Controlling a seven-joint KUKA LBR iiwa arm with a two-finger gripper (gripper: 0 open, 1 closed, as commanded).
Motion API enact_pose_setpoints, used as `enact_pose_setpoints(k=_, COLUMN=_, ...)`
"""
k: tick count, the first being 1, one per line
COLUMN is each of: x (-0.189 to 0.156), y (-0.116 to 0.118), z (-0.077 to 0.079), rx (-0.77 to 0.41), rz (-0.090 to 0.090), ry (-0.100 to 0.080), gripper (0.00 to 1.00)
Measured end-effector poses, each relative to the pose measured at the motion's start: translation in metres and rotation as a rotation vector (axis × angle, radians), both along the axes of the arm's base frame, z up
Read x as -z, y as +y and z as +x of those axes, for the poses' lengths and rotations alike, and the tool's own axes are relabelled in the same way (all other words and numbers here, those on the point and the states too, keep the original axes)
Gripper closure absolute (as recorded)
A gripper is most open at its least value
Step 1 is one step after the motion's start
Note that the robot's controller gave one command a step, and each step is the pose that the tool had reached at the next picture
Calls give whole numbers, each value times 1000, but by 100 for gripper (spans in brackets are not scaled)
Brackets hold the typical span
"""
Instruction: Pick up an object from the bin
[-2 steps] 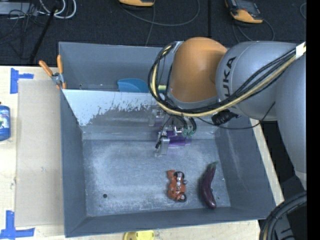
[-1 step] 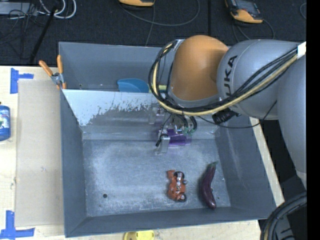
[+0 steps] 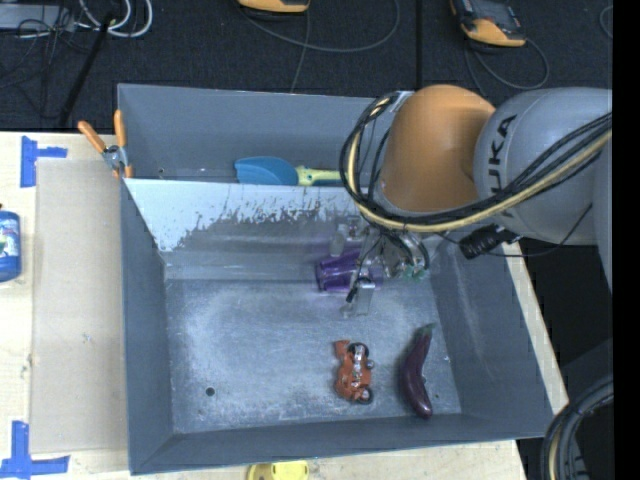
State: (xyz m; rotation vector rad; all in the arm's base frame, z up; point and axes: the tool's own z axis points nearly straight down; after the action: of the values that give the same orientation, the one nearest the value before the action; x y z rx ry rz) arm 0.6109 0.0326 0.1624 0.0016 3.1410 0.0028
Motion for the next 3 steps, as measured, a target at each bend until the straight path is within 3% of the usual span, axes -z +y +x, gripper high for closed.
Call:
enact_pose_setpoints(k=1, x=8, y=-33, z=-14, rx=-155, rz=-5, ry=2, gripper=0)
enact_pose_setpoints(k=2, x=45, y=-28, z=-14, rx=-170, rz=-1, ry=-2, gripper=0)
enact_pose_setpoints(k=3, x=64, y=-34, z=-39, rx=-283, rz=-1, ry=0, gripper=0)
